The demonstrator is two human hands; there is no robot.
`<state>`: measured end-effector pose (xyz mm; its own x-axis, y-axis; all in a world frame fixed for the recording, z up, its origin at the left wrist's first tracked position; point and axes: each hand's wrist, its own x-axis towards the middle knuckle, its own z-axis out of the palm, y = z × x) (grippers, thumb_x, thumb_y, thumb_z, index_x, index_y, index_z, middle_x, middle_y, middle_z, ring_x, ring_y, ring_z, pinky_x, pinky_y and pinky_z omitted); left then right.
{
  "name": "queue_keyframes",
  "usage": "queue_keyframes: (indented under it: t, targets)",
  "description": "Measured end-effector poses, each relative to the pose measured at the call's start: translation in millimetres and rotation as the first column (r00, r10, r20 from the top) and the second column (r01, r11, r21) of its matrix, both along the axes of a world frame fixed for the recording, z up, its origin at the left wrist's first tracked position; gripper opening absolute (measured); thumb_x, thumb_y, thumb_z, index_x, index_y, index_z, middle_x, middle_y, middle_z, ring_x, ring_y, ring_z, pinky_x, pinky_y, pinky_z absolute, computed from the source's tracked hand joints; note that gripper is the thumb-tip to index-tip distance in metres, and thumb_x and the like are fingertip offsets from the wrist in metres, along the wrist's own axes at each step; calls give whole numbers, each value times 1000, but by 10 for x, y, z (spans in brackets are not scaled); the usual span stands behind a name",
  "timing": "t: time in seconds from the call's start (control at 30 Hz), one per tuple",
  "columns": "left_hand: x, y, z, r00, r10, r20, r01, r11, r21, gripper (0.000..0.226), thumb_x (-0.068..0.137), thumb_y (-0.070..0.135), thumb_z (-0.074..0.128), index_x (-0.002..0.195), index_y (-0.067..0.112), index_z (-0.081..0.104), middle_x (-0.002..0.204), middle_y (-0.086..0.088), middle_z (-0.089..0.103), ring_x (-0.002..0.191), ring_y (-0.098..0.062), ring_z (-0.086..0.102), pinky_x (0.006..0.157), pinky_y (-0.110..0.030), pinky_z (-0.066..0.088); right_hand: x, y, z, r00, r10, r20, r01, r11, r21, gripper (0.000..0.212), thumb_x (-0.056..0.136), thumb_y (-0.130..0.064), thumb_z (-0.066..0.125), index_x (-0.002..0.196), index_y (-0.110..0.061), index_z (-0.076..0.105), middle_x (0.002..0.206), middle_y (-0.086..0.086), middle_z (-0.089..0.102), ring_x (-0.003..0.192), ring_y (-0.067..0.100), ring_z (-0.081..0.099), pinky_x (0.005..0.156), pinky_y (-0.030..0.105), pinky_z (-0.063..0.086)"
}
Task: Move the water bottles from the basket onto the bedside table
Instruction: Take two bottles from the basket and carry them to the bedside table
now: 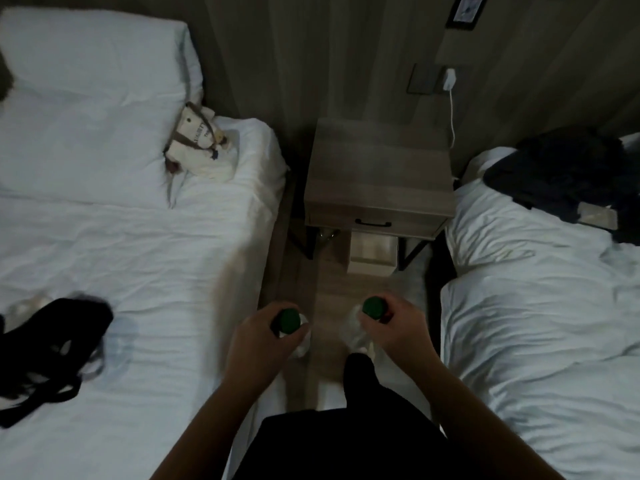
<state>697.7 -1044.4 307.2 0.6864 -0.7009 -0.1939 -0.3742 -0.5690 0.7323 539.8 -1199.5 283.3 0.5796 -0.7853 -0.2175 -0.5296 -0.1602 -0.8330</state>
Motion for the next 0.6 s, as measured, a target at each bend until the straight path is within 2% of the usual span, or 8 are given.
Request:
queue_keyframes:
  t: [0.1,0.27,0.4,0.47,0.53,0.6]
  targets:
    - [124,-545,61,999,36,6,-36,999,-7,26,71,27,80,95,29,69,80,19,63,70,7,59,61,0,40,169,-576,107,999,44,26,-44,999,9,19,78,-10,75,85,-20,61,70,-13,60,67,-10,58,60,4,43]
    - [375,-1452,133,994,104,44,-102,994,-29,26,71,25,81,94,25,69,79,14,63,71,-3,59,59,2,37,465,-1535,218,995,96,-23,-96,995,16,21,79,-20,75,92,-26,59,77,-14,61,69,-5,60,61,7,45]
    - [604,-2047,145,986,163,25,-161,984,-72,27,69,23,81,93,25,69,79,13,63,71,-2,58,60,1,37,744,-2092,234,995,96,-35,-95,995,34,21,81,-23,73,100,-19,65,86,-3,68,79,7,64,70,24,52]
    - [778,-2323,134,986,165,9,-164,984,-72,27,71,24,81,94,26,68,80,13,63,71,-2,58,61,-1,38,908,-2333,261,996,84,-39,-82,996,46,21,82,-22,72,101,-17,66,86,-1,68,78,10,64,72,28,53]
    - [988,-2605,80,990,144,3,-143,987,-71,26,72,25,80,95,25,68,79,13,63,69,3,57,60,-2,40,1103,-2591,254,996,75,-52,-70,994,83,18,83,-23,72,99,-23,64,83,-5,66,78,8,63,74,27,53]
    - [1209,-2871,21,993,118,6,-117,992,-54,27,73,25,79,98,22,68,80,12,63,69,1,57,60,-2,40,1329,-2822,196,996,66,-56,-61,995,80,17,83,-25,72,96,-28,62,79,-13,65,76,3,63,72,25,52]
